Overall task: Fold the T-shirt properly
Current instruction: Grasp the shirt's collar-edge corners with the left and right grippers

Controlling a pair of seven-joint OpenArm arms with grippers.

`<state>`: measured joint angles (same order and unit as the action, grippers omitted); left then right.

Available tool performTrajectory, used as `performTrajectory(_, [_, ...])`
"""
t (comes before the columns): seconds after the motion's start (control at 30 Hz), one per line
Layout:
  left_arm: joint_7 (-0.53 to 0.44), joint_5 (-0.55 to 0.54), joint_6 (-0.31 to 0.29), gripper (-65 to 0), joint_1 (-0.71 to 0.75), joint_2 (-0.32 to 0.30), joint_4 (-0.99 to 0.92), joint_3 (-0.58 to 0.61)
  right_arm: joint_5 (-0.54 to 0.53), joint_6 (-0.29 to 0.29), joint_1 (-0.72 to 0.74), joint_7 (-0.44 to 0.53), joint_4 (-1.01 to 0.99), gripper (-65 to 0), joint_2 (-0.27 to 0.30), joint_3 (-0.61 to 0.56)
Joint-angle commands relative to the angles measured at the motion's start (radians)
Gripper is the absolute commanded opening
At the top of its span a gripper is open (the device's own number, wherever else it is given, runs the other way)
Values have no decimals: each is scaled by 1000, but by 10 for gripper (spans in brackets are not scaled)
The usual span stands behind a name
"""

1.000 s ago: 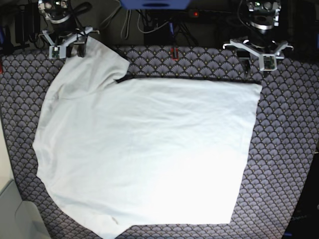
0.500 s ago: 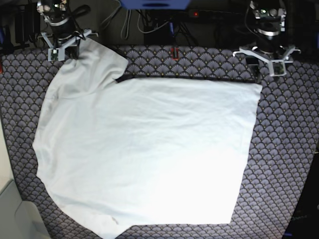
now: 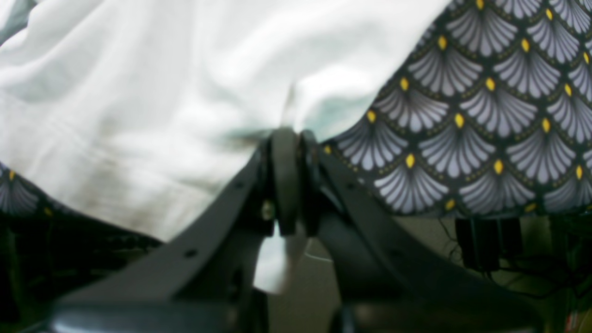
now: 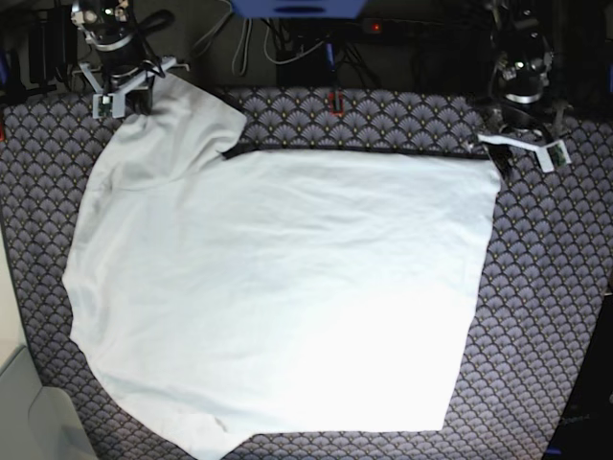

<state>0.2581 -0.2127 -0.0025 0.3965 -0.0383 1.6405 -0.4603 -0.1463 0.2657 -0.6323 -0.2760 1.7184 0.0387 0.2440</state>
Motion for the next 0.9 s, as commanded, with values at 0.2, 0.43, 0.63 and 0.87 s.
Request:
performTrajectory(0.2, [-19, -8, -3, -247, -75, -2, -95, 2, 4, 13, -10, -22, 2, -650, 5, -2])
performTrajectory(0.43, [-19, -8, -3, -248, -86, -5, -145, 79, 4, 13, -10, -24, 2, -650, 5, -2])
performTrajectory(0.63, [-19, -8, -3, -253, -83, 4, -148, 100, 4, 13, -10, -24, 2, -650, 5, -2])
performTrajectory(0.87, [-19, -8, -3, -579, -80, 1, -148, 94, 4, 28, -10, -24, 7, -650, 5, -4])
